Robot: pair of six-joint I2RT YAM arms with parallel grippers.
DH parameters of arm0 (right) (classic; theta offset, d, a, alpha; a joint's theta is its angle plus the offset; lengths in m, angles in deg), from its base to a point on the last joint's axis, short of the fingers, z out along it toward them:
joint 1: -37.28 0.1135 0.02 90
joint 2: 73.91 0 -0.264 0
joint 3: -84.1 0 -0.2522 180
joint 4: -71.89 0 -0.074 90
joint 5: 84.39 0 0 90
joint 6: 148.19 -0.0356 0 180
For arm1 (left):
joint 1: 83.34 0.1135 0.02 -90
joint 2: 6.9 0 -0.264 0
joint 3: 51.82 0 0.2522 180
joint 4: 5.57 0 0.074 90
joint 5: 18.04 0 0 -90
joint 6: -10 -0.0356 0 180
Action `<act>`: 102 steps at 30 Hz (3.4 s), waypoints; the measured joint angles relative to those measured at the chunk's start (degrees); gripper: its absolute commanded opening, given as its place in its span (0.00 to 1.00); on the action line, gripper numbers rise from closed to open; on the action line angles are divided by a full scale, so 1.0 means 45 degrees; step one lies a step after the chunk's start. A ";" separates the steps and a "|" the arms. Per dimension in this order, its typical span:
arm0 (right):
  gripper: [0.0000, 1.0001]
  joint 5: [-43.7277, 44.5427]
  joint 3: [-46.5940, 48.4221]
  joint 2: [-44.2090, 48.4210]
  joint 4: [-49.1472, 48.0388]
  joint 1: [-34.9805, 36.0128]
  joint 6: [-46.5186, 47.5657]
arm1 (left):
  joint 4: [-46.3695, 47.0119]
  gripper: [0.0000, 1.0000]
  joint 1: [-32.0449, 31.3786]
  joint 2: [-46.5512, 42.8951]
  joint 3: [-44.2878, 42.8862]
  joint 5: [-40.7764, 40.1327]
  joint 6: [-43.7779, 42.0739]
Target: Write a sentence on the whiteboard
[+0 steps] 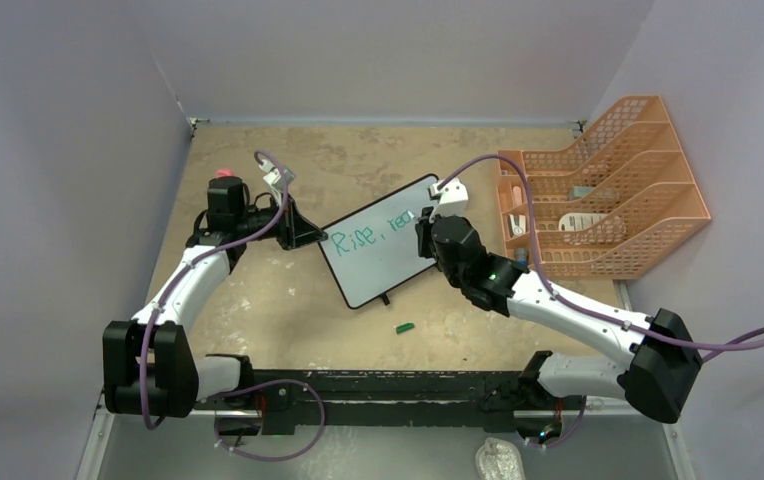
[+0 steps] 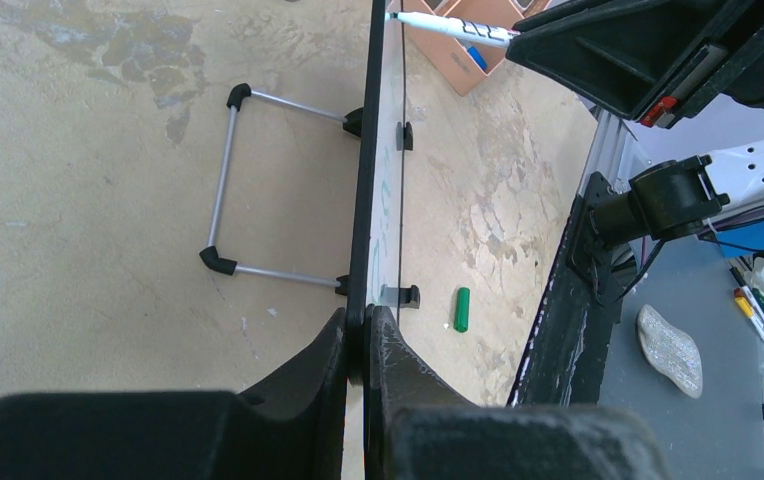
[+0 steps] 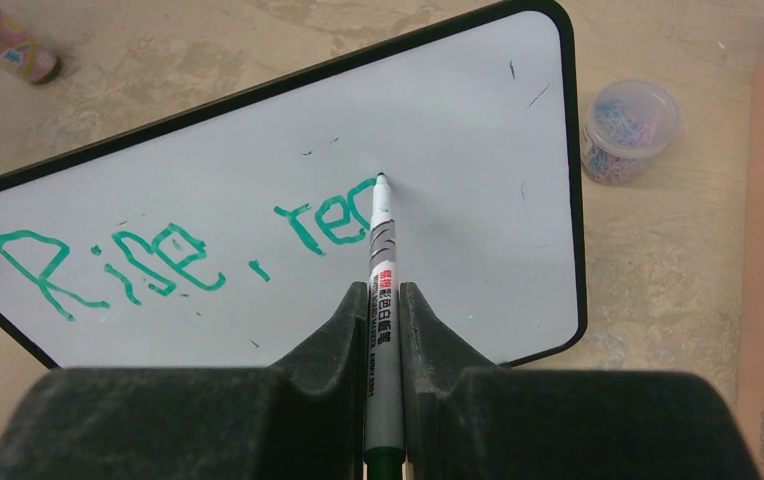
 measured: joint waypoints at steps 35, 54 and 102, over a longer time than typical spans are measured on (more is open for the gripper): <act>0.00 0.0010 -0.0335 0.0223 0.0787 -0.0034 -0.0461 | 0.0000 0.00 0.0000 0.0000 0.0000 -0.0005 0.0000; 0.00 0.0350 -0.0306 0.0627 0.0831 -0.0097 -0.0398 | 0.0000 0.00 0.0000 0.0000 0.0000 0.0005 0.0000; 0.00 -0.0350 0.0015 0.0078 0.0199 -0.0568 0.0194 | 0.0000 0.00 0.0000 0.0010 0.0000 0.0000 0.0000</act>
